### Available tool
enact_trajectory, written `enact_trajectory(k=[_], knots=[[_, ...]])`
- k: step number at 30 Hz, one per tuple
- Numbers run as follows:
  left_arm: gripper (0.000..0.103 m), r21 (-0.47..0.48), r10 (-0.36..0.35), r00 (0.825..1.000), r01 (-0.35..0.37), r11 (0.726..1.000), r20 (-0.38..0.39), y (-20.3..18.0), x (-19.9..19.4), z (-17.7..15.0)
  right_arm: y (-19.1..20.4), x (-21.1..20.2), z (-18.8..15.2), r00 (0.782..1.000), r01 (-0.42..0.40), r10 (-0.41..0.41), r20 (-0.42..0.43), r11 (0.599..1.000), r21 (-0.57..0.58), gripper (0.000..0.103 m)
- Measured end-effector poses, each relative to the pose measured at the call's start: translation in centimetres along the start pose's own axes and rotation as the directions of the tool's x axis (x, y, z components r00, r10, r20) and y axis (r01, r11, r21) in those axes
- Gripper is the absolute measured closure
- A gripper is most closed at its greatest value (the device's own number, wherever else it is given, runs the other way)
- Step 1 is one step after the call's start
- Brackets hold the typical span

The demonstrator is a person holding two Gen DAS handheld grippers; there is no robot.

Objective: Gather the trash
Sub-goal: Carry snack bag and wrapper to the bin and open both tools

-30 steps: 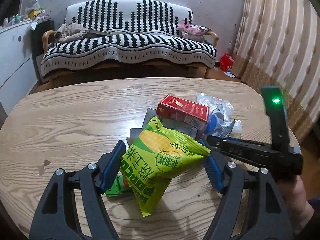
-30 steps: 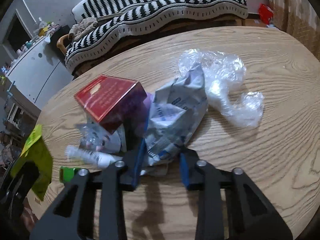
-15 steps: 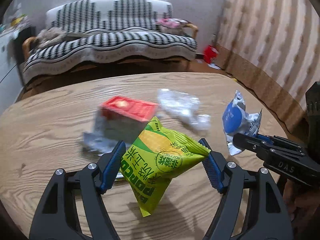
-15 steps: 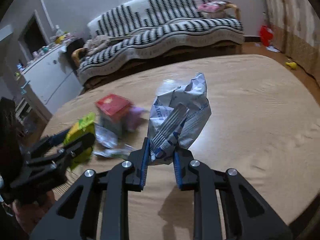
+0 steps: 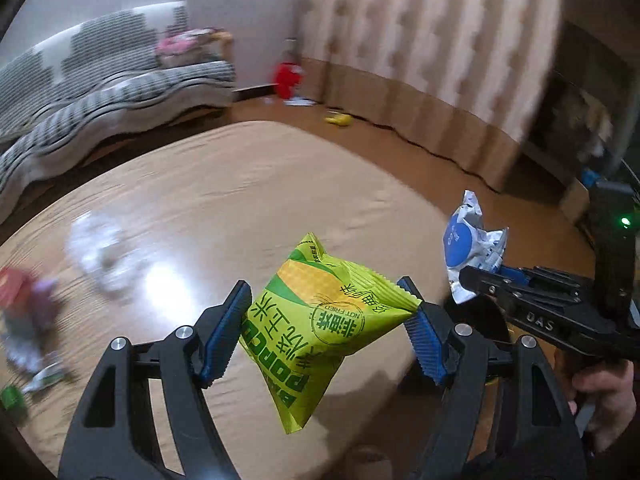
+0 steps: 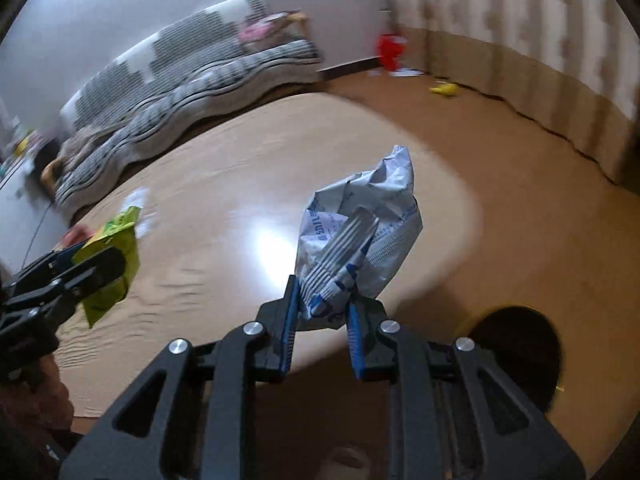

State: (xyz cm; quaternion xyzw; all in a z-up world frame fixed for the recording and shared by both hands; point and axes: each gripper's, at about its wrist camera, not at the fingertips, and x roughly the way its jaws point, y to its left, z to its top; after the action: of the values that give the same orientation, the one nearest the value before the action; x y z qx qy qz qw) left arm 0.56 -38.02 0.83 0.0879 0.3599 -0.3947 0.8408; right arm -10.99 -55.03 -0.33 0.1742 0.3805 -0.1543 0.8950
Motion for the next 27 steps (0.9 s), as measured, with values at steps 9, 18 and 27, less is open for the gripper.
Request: enact_trajectory(k=[9, 18, 27], knots=[[0.030, 0.200, -0.185, 0.976, 0.205, 0.958, -0.115, -15.8, 7.1, -0.6, -16.6, -2.5, -3.9, 0.985, 0.167, -0.153, -0.082, 0.961, 0.220, 0.081], [0.030, 0.254, -0.226, 0.949, 0.279, 0.926, -0.219, -21.1, 11.6, -2.4, -24.9, 1.9, -7.8, 0.933, 0.242, -0.118, -0.341, 0.906, 0.347, 0.081], [0.030, 0.226, -0.229, 0.946, 0.281, 0.933, -0.232, -20.8, 13.0, -1.7, -22.9, 1.9, -7.7, 0.932, 0.233, -0.111, -0.344, 0.912, 0.339, 0.080]])
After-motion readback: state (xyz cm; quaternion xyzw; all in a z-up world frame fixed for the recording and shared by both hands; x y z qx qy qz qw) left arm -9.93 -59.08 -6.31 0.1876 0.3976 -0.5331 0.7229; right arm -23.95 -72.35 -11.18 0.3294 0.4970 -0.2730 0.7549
